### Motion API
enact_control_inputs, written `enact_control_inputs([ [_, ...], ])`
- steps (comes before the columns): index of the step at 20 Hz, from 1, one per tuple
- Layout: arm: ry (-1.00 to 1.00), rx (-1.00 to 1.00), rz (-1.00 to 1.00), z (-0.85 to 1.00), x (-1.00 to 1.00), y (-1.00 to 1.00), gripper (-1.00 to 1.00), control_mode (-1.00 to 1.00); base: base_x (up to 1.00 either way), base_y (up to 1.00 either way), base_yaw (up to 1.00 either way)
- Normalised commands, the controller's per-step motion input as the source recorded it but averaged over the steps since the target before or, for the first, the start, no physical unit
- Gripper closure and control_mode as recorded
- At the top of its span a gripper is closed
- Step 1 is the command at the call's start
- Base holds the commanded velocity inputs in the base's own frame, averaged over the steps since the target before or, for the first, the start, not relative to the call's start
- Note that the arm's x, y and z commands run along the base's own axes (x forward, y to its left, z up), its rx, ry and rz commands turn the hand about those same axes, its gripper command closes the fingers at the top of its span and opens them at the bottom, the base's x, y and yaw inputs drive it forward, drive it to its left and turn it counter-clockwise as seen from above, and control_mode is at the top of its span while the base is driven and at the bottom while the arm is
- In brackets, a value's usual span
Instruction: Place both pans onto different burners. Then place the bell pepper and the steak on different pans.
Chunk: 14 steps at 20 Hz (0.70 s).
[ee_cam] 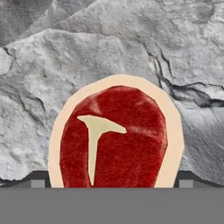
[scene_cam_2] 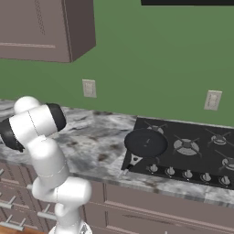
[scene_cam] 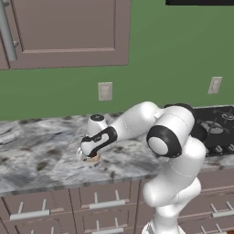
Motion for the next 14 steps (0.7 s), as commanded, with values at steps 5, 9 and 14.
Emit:
enact_control_inputs([
  [5, -0.04, 0.0, 0.02, 0.0, -0.09, 0.0, 1.0, -1.0, 0.0, 0.0, 0.0],
  [9, -0.1, 0.0, 0.01, 0.06, -0.42, -0.11, 1.0, -1.0, 0.0, 0.0, 0.0],
  [14, -0.12, 0.0, 0.0, 0.28, -0.61, -0.19, 1.0, -1.0, 0.0, 0.0, 0.0],
])
